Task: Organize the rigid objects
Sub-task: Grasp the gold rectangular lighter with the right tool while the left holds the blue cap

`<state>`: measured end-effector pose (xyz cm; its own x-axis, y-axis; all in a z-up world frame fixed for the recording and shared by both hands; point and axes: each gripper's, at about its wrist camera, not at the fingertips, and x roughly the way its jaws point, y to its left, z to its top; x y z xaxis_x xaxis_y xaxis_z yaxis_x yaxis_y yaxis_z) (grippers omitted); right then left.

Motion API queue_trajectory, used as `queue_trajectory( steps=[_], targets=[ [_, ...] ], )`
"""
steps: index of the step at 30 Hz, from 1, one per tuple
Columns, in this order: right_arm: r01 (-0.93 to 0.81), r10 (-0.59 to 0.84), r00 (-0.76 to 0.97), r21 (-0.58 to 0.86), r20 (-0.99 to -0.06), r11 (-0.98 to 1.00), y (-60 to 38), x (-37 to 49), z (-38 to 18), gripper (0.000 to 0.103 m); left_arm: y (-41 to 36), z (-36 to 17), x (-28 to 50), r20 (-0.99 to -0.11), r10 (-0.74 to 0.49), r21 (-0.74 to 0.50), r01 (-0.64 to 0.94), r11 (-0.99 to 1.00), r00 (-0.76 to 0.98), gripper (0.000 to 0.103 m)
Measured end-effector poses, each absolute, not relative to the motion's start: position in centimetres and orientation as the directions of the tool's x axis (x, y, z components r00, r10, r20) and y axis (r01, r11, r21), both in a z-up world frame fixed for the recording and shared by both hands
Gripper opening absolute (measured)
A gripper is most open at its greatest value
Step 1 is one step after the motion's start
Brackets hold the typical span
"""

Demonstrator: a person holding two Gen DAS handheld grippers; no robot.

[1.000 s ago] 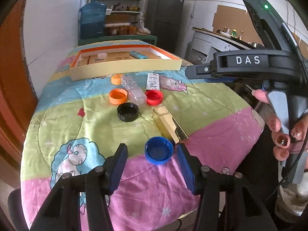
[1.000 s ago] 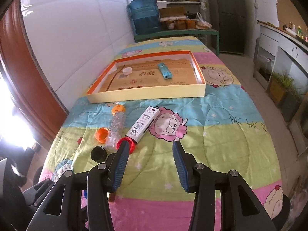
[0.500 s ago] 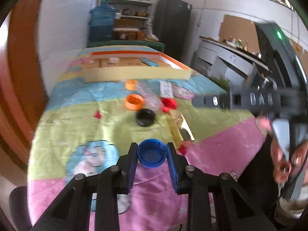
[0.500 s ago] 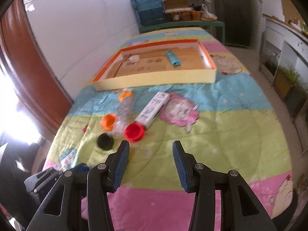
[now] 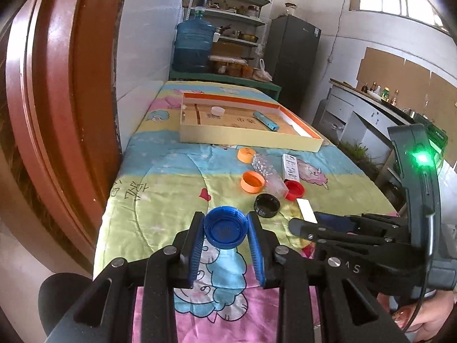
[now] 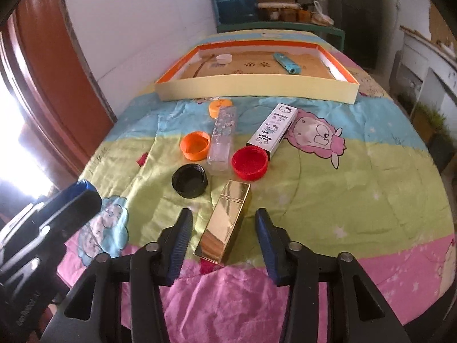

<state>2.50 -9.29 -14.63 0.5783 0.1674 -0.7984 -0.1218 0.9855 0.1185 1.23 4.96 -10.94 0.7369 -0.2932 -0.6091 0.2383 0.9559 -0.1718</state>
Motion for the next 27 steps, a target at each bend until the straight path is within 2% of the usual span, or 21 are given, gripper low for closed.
queue_trajectory(
  steps=[4,27],
  targets=[
    [-0.124,0.193,0.579,0.148,-0.792,0.981,-10.1,2.5,-14.4,0.018,4.5,-11.1,1.3,-0.615,-0.304,-0.178,0.247,0.952,0.728,0.030],
    [-0.096,0.223,0.637,0.210,-0.738,0.973,-14.3,3.8,-11.9,0.018,2.4,-9.0,4.2,-0.611,-0.297,-0.177,0.240,0.955,0.734,0.030]
  ],
)
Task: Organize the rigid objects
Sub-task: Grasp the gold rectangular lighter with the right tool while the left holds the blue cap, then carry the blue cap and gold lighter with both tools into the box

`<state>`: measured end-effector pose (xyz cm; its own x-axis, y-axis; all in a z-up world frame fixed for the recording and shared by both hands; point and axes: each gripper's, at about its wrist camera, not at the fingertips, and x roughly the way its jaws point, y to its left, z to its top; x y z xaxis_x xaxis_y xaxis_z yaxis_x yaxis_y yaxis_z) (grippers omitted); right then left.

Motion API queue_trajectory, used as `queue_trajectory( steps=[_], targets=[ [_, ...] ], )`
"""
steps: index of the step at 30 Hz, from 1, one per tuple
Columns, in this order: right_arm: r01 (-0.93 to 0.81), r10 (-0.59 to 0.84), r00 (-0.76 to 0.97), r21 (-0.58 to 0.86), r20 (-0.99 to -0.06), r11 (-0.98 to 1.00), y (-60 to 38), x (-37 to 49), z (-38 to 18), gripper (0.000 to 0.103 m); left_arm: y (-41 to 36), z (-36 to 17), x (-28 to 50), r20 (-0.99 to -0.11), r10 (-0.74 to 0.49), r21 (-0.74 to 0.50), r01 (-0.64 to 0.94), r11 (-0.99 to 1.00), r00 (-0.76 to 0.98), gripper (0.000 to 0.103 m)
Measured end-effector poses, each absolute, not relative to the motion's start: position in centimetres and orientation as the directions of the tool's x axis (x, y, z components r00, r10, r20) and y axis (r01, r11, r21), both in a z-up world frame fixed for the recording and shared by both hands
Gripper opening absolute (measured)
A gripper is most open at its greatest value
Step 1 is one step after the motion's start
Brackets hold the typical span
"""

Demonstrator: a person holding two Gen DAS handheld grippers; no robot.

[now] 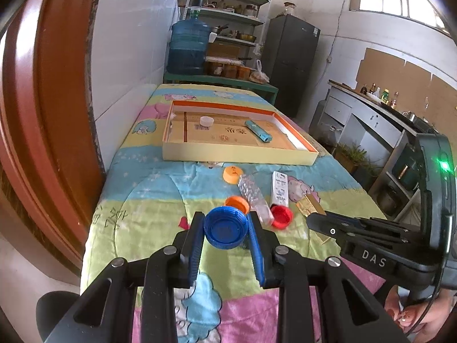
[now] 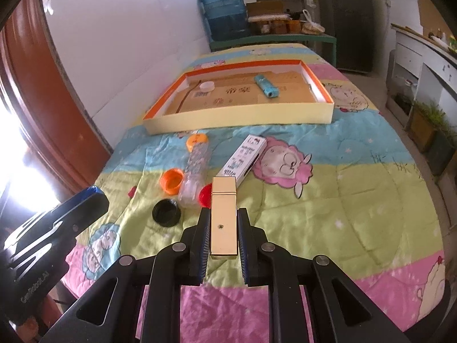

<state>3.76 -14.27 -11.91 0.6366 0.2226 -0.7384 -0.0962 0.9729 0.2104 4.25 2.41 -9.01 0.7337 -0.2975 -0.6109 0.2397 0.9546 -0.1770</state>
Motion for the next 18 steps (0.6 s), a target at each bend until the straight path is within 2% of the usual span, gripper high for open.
queue_trajectory(
  steps=[18],
  targets=[
    [-0.104,0.204,0.691,0.184,-0.694,0.977,-16.7,8.6,-9.5,0.018,-0.3,-6.7,10.4,-0.616,-0.294,-0.164,0.247,0.955,0.731,0.030]
  ],
)
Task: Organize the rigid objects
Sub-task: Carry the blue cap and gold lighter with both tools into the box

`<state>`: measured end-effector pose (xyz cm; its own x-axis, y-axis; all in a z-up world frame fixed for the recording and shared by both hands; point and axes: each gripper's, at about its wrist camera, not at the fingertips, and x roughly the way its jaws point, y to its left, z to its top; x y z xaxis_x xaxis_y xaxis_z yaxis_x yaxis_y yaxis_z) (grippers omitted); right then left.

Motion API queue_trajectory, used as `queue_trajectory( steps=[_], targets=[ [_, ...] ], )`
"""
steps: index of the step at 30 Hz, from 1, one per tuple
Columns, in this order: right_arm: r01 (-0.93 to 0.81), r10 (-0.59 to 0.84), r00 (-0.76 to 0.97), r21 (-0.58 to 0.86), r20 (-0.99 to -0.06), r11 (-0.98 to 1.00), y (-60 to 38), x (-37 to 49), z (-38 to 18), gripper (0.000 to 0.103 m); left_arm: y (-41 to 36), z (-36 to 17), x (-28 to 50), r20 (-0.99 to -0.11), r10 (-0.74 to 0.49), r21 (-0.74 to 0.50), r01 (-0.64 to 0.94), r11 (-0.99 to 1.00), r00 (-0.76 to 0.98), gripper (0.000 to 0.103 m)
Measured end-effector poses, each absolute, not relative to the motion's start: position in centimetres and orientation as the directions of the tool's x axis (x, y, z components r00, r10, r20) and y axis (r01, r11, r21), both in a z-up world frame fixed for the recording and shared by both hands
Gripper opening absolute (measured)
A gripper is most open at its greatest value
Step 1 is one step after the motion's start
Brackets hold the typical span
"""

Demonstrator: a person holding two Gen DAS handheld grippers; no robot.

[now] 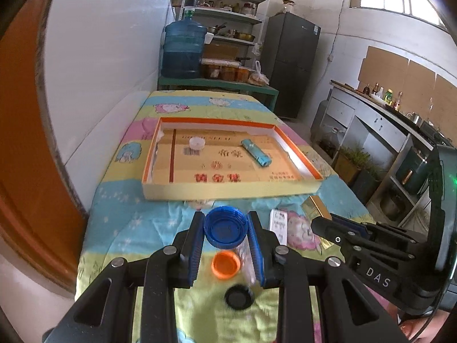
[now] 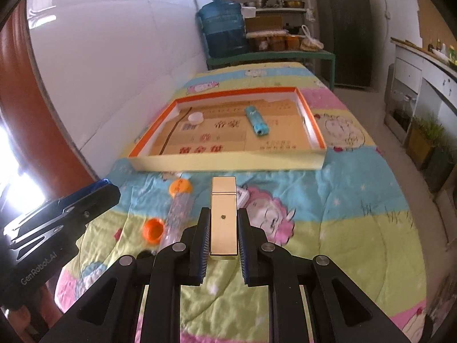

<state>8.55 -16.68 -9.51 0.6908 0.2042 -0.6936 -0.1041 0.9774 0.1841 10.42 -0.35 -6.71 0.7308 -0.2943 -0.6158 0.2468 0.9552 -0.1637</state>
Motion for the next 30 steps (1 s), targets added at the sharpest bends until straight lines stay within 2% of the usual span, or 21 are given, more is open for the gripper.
queue_trajectory(
  steps=[16,30],
  targets=[
    [-0.117,0.168,0.716,0.121,-0.677,0.986,-18.6,14.3,-7.5,0.018,-2.5,-4.0,16.9,-0.595,-0.324,-0.161,0.286,0.945,0.735,0.030],
    [-0.128,0.143,0.719,0.072,-0.680,0.989,-19.8,18.2,-7.1,0.018,-4.1,-4.0,22.1,-0.614,-0.287,-0.110,0.281,0.954,0.735,0.030]
  ],
)
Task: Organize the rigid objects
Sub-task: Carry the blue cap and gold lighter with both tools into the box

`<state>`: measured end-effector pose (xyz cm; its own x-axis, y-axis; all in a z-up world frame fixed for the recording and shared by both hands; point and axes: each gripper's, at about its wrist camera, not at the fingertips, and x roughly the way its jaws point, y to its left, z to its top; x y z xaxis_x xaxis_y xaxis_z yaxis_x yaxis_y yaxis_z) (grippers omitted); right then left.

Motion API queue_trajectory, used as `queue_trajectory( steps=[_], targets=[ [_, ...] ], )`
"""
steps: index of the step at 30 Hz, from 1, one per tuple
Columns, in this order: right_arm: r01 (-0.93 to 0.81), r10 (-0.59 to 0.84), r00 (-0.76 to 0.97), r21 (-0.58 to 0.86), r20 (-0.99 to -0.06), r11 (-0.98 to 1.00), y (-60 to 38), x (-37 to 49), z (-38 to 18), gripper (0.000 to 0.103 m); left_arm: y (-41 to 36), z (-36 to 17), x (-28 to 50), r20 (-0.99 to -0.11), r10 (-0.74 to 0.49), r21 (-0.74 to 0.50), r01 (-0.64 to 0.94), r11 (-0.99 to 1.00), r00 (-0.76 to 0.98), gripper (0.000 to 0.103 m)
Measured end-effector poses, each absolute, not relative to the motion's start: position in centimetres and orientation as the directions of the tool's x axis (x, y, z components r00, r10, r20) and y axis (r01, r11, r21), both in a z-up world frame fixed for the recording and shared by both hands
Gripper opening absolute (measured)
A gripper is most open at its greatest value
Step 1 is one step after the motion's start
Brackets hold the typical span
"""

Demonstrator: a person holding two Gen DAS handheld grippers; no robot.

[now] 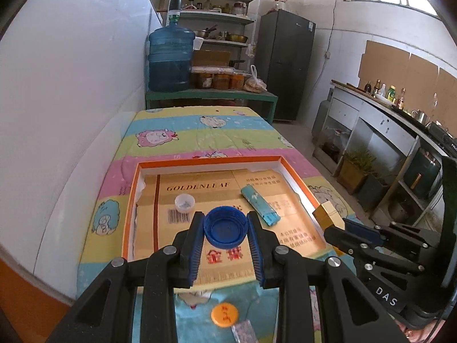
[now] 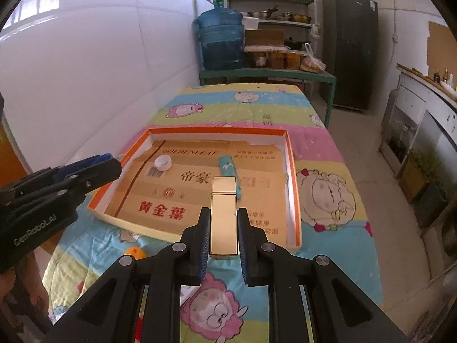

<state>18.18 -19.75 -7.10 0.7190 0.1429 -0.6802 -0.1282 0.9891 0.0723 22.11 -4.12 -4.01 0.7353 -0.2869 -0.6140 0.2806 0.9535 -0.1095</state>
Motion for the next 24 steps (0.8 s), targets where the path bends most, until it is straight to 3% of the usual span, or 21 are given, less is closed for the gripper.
queue_trajectory(
  steps=[24],
  targets=[
    [-0.172,0.186,0.688,0.091,-0.701,0.981,-21.8,26.0,-7.4,0.018,-6.6,-5.4,30.2,-0.671,-0.227,-0.064,0.249,0.966,0.706,0.030]
  ],
)
